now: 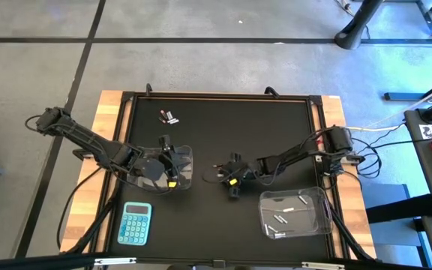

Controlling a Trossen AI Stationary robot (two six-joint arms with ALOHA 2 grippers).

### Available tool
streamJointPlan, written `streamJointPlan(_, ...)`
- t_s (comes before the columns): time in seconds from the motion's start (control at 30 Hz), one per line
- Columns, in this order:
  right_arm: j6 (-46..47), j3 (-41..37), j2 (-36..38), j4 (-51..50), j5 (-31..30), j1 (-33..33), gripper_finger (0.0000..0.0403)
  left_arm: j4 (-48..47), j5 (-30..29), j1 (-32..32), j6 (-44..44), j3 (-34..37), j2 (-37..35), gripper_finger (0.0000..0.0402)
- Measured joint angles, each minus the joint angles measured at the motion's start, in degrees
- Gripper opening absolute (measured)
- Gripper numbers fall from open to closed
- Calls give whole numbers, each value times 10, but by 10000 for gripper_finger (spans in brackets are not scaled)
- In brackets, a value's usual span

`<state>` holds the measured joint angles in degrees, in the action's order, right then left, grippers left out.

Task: Sort batteries
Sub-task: Put the white battery into the right transparent bin

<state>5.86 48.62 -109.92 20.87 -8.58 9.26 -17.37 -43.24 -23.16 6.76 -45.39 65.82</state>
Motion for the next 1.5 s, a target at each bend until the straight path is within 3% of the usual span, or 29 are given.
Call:
streamJointPlan(0.2,31,3,-31,13,-2,1,140,0,0,0,3,0,0,169)
streamJointPlan(0.43,25,3,-42,13,12,1,24,0,0,0,7,0,0,169)
streamJointPlan(0.5,11,3,-24,5,15,1,20,0,0,-1,7,0,0,169)
streamJointPlan(0.63,-3,-5,58,-72,6,2,28,-1,0,-1,8,0,0,169)
streamJointPlan(0.73,-15,1,164,-131,-13,14,19,-1,0,-1,11,0,0,169)
streamJointPlan(0.87,12,23,289,-319,-90,73,18,-6,0,-1,22,0,0,169)
streamJointPlan(1.03,233,132,366,-612,-201,187,17,-2,0,-1,33,0,0,169)
streamJointPlan(1.17,496,206,350,-793,-157,280,17,-2,-5,-1,33,0,3,169)
streamJointPlan(1.23,617,212,347,-807,-108,324,17,-5,-11,-1,33,0,3,169)
streamJointPlan(1.37,818,182,320,-799,-97,404,16,-5,-13,-1,33,0,3,169)
streamJointPlan(1.5,1038,138,276,-778,-53,440,16,-6,-13,-2,33,0,3,169)
